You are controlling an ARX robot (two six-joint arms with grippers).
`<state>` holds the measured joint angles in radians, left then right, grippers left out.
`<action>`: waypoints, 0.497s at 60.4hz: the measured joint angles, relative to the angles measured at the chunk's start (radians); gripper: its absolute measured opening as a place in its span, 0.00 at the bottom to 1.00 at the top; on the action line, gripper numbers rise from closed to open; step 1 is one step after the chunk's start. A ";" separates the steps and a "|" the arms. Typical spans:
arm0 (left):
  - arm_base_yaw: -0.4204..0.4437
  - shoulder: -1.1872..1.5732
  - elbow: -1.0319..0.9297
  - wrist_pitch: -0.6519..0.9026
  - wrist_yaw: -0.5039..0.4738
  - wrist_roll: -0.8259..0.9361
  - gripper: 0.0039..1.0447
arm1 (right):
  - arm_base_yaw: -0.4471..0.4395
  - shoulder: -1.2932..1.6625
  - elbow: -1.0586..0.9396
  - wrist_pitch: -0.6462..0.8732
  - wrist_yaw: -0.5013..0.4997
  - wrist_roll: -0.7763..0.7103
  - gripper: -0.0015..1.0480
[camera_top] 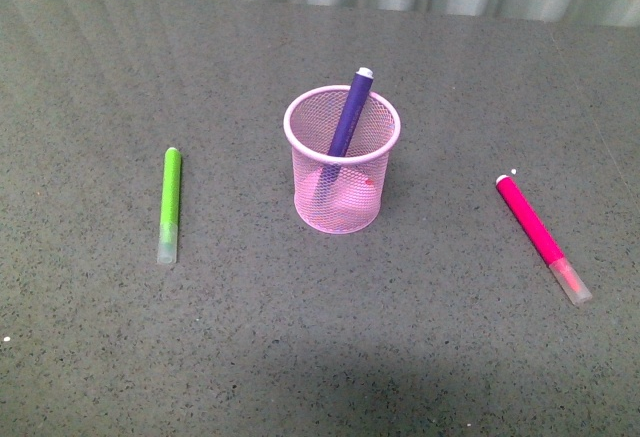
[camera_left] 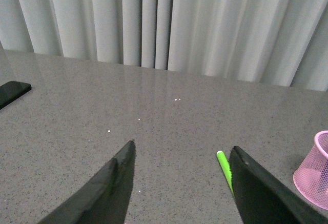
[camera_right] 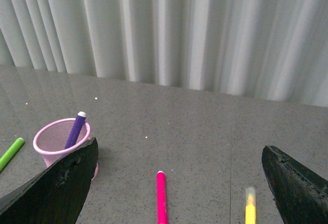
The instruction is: Insert purple and pink pens into pink cup
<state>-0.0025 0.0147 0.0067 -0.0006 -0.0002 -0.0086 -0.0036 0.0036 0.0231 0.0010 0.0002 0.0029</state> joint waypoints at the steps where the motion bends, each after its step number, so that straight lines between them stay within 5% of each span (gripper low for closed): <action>1: 0.000 0.000 0.000 0.000 0.000 0.000 0.71 | 0.000 0.000 0.000 0.000 0.000 0.000 0.93; 8: 0.000 0.000 0.000 0.000 0.000 0.001 0.94 | 0.000 0.000 0.000 0.000 0.000 0.000 0.93; 30: 0.000 0.000 0.000 0.000 0.000 0.002 0.93 | 0.000 0.000 0.000 0.000 0.000 0.000 0.93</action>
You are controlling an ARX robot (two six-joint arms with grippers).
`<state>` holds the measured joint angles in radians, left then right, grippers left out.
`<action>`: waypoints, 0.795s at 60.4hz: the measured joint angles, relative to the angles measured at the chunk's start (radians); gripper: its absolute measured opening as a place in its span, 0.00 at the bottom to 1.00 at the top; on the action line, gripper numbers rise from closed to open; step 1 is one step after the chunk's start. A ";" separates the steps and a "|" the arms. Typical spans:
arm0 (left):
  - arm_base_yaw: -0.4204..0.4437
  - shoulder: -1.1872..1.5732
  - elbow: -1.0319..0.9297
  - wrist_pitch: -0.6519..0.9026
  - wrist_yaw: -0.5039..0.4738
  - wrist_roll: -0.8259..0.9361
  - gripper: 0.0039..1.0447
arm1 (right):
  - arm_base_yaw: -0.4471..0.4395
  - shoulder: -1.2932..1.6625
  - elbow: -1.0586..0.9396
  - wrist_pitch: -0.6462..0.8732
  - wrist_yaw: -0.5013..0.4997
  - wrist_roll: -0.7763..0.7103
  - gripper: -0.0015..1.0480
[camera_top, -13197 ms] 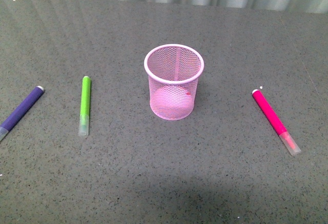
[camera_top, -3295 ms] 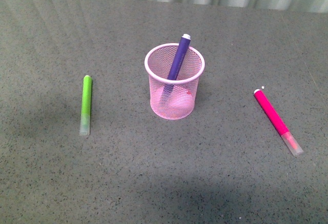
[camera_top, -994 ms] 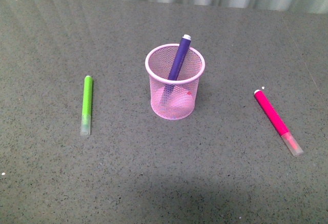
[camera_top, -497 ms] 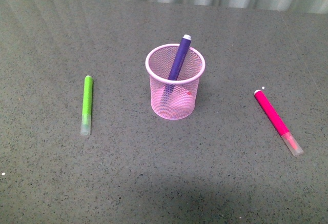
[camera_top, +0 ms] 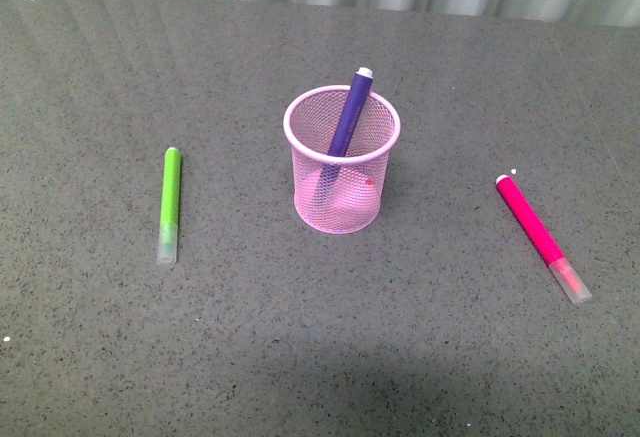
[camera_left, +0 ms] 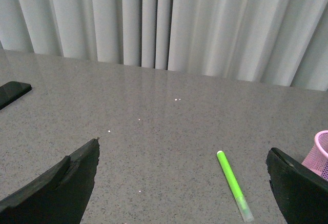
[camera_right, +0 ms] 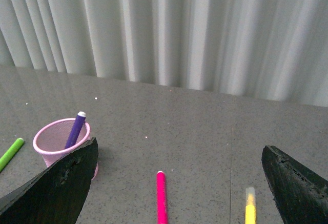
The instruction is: Insert purple and pink pens into pink cup
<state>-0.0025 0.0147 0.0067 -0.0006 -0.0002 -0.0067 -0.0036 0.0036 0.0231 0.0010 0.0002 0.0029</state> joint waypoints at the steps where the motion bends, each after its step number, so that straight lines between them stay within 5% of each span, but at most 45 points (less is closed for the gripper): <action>1: 0.000 0.000 0.000 0.000 0.000 0.000 0.93 | 0.000 0.000 0.000 0.000 0.000 0.000 0.93; 10: 0.000 0.000 0.000 0.000 0.000 0.000 0.93 | 0.000 0.003 0.002 -0.003 0.002 0.003 0.93; 14: 0.000 0.000 0.000 0.000 0.000 0.000 0.93 | -0.025 0.220 0.149 -0.330 0.055 0.117 0.93; 17: 0.000 0.000 0.000 0.000 0.001 0.000 0.93 | -0.046 0.391 0.238 -0.429 0.064 0.137 0.93; 36: 0.000 0.000 0.000 0.000 0.000 0.000 0.93 | 0.040 0.997 0.572 -0.098 0.013 -0.073 0.93; 48: 0.000 0.000 0.000 0.000 0.000 0.000 0.93 | 0.030 1.303 0.689 -0.053 -0.024 -0.196 0.93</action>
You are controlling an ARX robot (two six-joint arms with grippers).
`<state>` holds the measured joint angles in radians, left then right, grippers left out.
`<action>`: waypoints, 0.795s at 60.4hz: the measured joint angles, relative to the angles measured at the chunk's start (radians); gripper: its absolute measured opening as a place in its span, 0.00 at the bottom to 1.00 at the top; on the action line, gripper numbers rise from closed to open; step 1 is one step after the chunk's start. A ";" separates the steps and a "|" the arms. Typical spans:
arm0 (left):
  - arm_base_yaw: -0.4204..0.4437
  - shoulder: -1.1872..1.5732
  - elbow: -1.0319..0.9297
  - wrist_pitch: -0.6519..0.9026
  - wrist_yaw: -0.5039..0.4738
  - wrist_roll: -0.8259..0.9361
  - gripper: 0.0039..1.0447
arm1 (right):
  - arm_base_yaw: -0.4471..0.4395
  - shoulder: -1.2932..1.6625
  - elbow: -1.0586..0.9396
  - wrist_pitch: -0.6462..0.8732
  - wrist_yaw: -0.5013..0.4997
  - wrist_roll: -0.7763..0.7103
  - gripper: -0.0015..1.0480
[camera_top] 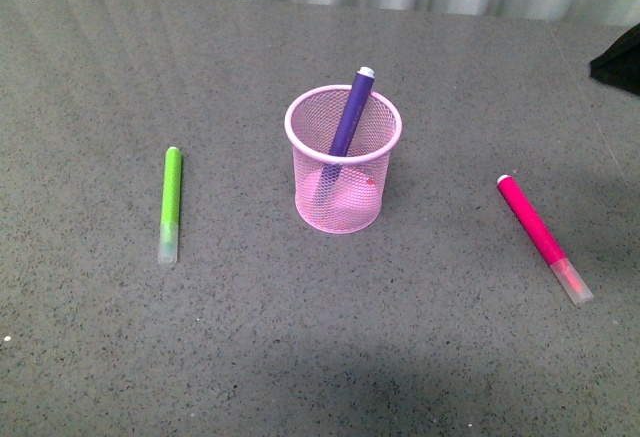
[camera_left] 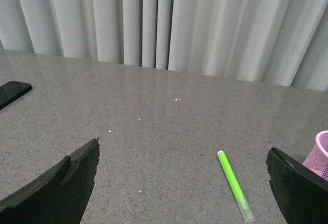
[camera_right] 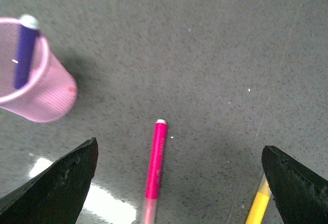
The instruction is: Insert purple and pink pens into pink cup
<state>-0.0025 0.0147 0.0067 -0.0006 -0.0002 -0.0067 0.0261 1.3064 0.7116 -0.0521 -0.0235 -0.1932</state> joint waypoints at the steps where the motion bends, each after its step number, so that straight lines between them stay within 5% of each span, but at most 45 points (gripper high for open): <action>1: 0.000 0.000 0.000 0.000 0.000 0.000 0.93 | 0.000 0.014 0.005 0.002 0.004 -0.004 0.93; 19: 0.000 0.000 0.000 0.000 0.000 0.000 0.93 | 0.053 0.259 0.103 -0.021 0.028 -0.125 0.93; 48: 0.000 0.000 0.000 0.000 0.000 0.000 0.93 | 0.068 0.506 0.200 0.031 0.095 -0.073 0.93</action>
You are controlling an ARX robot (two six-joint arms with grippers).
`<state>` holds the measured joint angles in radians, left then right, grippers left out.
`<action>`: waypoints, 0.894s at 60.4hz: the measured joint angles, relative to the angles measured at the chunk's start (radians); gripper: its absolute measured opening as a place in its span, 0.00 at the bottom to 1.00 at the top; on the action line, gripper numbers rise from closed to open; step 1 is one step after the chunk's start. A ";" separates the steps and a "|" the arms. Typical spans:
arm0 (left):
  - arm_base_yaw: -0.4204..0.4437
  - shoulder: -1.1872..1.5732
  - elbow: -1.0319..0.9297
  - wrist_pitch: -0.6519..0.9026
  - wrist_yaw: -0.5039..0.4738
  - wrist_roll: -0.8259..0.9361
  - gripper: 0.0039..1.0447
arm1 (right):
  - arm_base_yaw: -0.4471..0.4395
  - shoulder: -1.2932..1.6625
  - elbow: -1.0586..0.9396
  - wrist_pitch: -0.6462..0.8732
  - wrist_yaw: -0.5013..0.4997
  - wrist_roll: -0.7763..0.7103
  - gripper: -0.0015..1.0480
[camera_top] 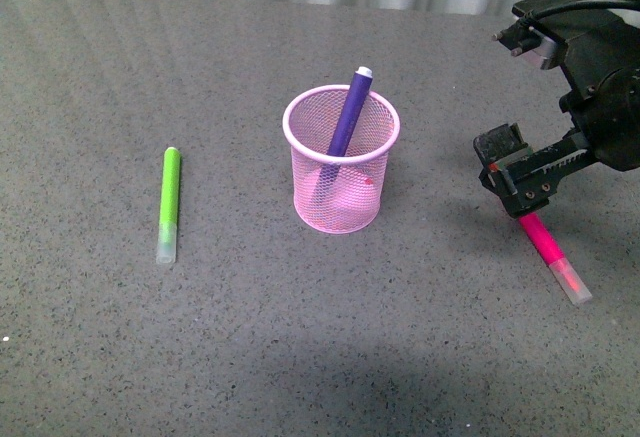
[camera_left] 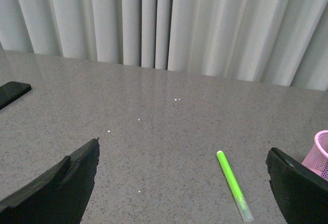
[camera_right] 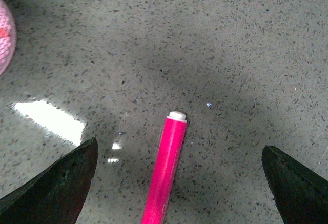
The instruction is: Insert purple and pink pens into pink cup
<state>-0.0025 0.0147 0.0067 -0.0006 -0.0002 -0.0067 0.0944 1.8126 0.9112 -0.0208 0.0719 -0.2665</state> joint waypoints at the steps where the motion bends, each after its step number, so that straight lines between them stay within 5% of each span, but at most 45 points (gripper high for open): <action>1: 0.000 0.000 0.000 0.000 0.000 0.000 0.93 | -0.002 0.011 0.008 0.000 0.005 0.006 0.93; 44: 0.000 0.000 0.000 0.000 0.000 0.000 0.93 | -0.009 0.175 0.106 -0.007 0.078 0.055 0.93; 54: 0.000 0.000 0.000 0.000 0.000 0.000 0.93 | -0.009 0.185 0.101 0.004 0.079 0.040 0.69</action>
<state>-0.0025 0.0147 0.0067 -0.0006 -0.0002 -0.0067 0.0853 1.9972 1.0119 -0.0170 0.1509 -0.2268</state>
